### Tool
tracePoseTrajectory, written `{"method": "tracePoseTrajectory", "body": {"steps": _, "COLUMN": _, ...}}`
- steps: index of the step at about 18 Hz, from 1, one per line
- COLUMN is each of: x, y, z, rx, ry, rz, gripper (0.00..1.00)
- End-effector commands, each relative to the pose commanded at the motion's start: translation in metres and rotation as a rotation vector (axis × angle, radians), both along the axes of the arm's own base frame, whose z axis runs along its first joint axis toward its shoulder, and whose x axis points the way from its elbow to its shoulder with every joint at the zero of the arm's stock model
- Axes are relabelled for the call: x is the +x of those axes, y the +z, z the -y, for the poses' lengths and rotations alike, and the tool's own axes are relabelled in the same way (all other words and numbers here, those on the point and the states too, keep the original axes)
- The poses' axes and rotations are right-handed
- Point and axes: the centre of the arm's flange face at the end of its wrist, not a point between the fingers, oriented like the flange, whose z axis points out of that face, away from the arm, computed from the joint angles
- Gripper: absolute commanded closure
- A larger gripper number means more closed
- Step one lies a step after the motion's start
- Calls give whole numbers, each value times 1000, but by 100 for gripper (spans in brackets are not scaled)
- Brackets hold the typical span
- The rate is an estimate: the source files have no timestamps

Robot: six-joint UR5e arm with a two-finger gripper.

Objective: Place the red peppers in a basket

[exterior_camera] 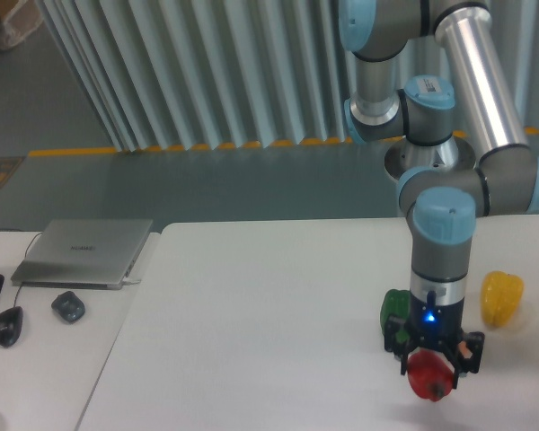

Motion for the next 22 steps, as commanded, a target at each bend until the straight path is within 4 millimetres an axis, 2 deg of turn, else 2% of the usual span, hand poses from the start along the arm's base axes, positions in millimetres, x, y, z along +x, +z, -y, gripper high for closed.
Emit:
{"method": "tracePoseTrajectory", "body": {"steps": 6, "x": -31, "y": 30, "z": 43, "rx": -16, "ry": -284, "rz": -119, "gripper": 34}}
{"method": "tracePoseTrajectory", "body": {"steps": 9, "x": -49, "y": 32, "z": 56, "rx": -33, "ry": -366, "rz": -167, "gripper": 34}}
{"method": "tracePoseTrajectory", "body": {"steps": 12, "x": -84, "y": 35, "z": 85, "rx": -55, "ry": -439, "rz": -208, "gripper": 34}}
{"method": "tracePoseTrajectory", "body": {"steps": 14, "x": -113, "y": 34, "z": 110, "rx": -74, "ry": -509, "rz": -238, "gripper": 34}}
{"method": "tracePoseTrajectory", "body": {"steps": 17, "x": -139, "y": 26, "z": 127, "rx": -95, "ry": -571, "rz": -283, "gripper": 34}}
{"method": "tracePoseTrajectory", "body": {"steps": 22, "x": -163, "y": 9, "z": 138, "rx": -162, "ry": -568, "rz": -327, "gripper": 34}}
